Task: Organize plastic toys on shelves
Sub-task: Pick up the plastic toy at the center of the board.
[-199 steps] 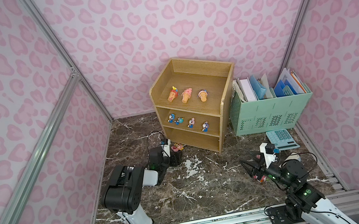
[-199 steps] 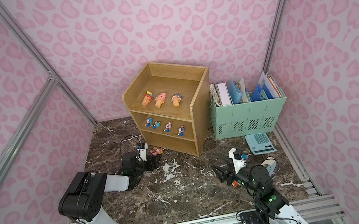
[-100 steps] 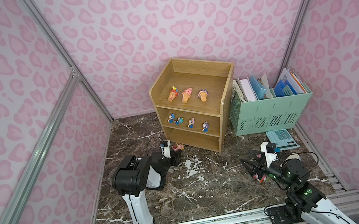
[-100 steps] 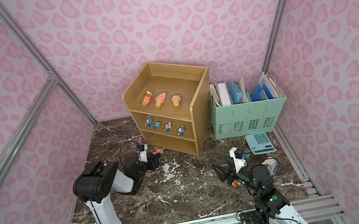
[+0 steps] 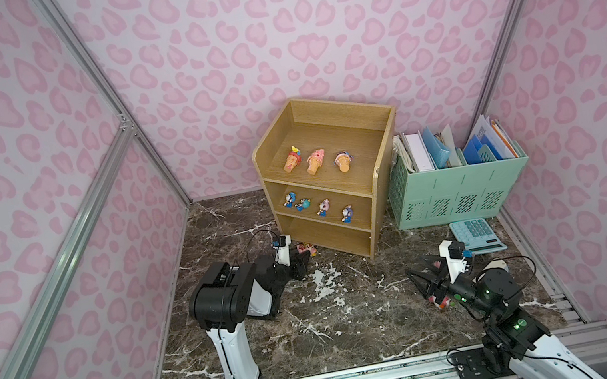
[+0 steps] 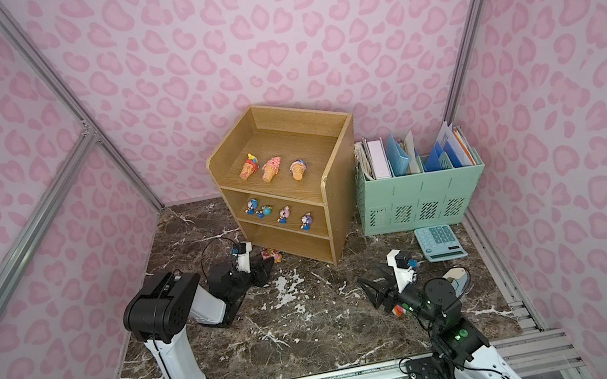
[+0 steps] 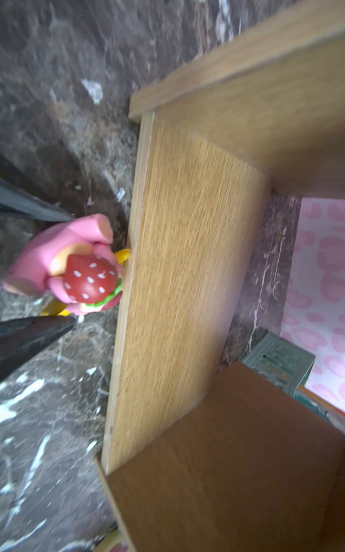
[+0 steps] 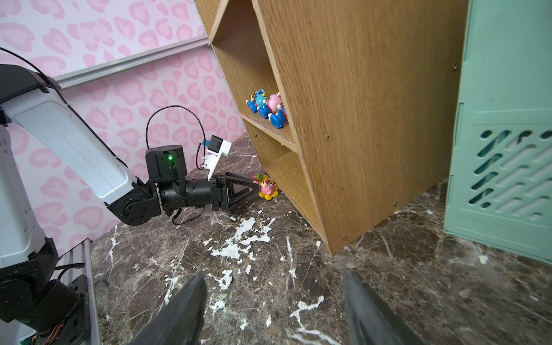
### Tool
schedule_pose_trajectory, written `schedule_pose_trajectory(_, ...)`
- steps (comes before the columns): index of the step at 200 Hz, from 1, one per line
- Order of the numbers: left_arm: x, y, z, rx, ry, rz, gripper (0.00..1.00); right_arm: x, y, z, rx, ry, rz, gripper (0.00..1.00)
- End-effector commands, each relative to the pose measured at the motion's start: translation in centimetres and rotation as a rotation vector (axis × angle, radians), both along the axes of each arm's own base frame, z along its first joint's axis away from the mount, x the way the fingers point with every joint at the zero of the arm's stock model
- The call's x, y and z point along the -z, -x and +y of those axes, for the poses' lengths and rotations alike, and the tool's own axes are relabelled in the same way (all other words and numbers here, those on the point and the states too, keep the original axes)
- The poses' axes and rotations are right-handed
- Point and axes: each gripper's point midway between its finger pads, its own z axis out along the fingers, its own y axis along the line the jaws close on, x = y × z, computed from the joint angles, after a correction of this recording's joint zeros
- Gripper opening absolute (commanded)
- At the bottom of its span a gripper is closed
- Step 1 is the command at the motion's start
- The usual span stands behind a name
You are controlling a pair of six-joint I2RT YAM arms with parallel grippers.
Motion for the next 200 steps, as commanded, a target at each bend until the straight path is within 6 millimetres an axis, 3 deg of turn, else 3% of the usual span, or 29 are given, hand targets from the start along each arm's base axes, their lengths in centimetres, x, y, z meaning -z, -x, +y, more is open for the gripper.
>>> schedule_pose_trajectory(1,-0.6,0.9,-0.6,0.050,0.029,-0.027,0.54,-0.8,0.1,0.1,-0.006,-0.019,-0.027,0.74)
schedule_pose_trajectory(55,0.4,2.1,-1.6,0.080,-0.004,-0.001,0.62,-0.9,0.1,0.1,-0.007,-0.021,-0.027,0.74)
schedule_pose_trajectory(123,1.1,3.5,-1.9,0.088,-0.029,0.018,0.54,-0.9,0.1,0.1,-0.009,-0.023,-0.028,0.74)
schedule_pose_trajectory(200,0.5,2.3,-2.7,0.090,-0.044,0.004,0.46,-0.8,0.1,0.1,-0.007,-0.018,-0.025,0.74)
